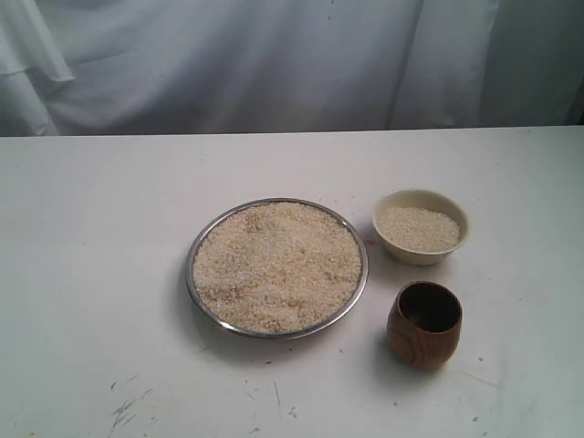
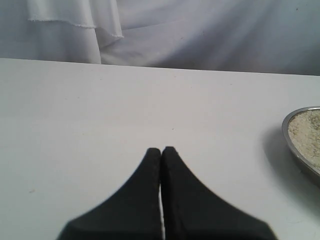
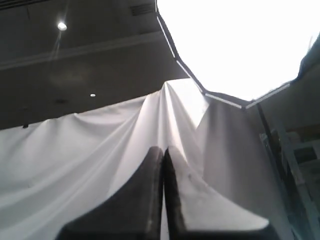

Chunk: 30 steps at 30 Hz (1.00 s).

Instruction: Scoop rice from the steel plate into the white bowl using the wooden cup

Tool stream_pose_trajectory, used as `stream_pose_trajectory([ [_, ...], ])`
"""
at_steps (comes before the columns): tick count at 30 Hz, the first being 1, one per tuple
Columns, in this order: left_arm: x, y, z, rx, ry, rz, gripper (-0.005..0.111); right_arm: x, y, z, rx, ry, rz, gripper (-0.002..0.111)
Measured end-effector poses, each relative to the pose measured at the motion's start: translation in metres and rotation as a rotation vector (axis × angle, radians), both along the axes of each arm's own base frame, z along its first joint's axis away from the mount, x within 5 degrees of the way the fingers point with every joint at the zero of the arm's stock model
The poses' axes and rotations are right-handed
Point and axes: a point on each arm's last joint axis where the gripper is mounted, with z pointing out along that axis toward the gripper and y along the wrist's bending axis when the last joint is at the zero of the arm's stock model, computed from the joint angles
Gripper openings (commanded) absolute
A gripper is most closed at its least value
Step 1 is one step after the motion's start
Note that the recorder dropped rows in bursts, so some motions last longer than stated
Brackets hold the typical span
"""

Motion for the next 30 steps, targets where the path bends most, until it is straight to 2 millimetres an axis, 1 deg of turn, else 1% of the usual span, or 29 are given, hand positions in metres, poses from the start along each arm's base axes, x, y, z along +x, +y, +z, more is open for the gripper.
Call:
stream_pose_trajectory([
  [1,0.000,0.000,0.000,0.000,0.000,0.000,0.000,-0.004,0.000,0.017,-0.015,-0.022,-0.014,0.000],
  [3,0.000,0.000,0.000,0.000,0.000,0.000,0.000,-0.005,0.000,0.037,-0.021,-0.037,-0.022,0.000],
  [6,0.000,0.000,0.000,0.000,0.000,0.000,0.000,0.003,0.000,0.065,-0.024,-0.031,-0.022,0.000],
  [10,0.000,0.000,0.000,0.000,0.000,0.000,0.000,0.031,0.003,0.091,-0.003,0.042,0.004,0.000],
  [11,0.000,0.000,0.000,0.000,0.000,0.000,0.000,0.038,0.004,0.095,-0.003,0.058,0.012,0.000],
  [13,0.000,0.000,0.000,0.000,0.000,0.000,0.000,0.058,0.008,0.096,-0.020,0.116,0.033,0.000],
  [15,0.000,0.000,0.000,0.000,0.000,0.000,0.000,0.078,0.013,0.092,-0.046,0.177,0.057,0.000],
  [17,0.000,0.000,0.000,0.000,0.000,0.000,0.000,0.100,0.019,0.082,-0.089,0.258,0.089,0.000],
  [20,0.000,0.000,0.000,0.000,-0.002,0.000,0.000,0.130,0.029,0.063,-0.168,0.375,0.139,0.000],
  [23,0.000,0.000,0.000,0.000,-0.002,0.000,0.000,0.154,0.037,0.042,-0.248,0.461,0.187,0.000],
  [27,0.000,0.000,0.000,0.000,-0.002,0.000,0.000,0.176,0.045,0.010,-0.289,0.567,0.247,0.000],
  [30,0.000,0.000,0.000,0.000,-0.002,0.000,0.000,0.186,0.047,-0.015,-0.295,0.651,0.274,0.000],
])
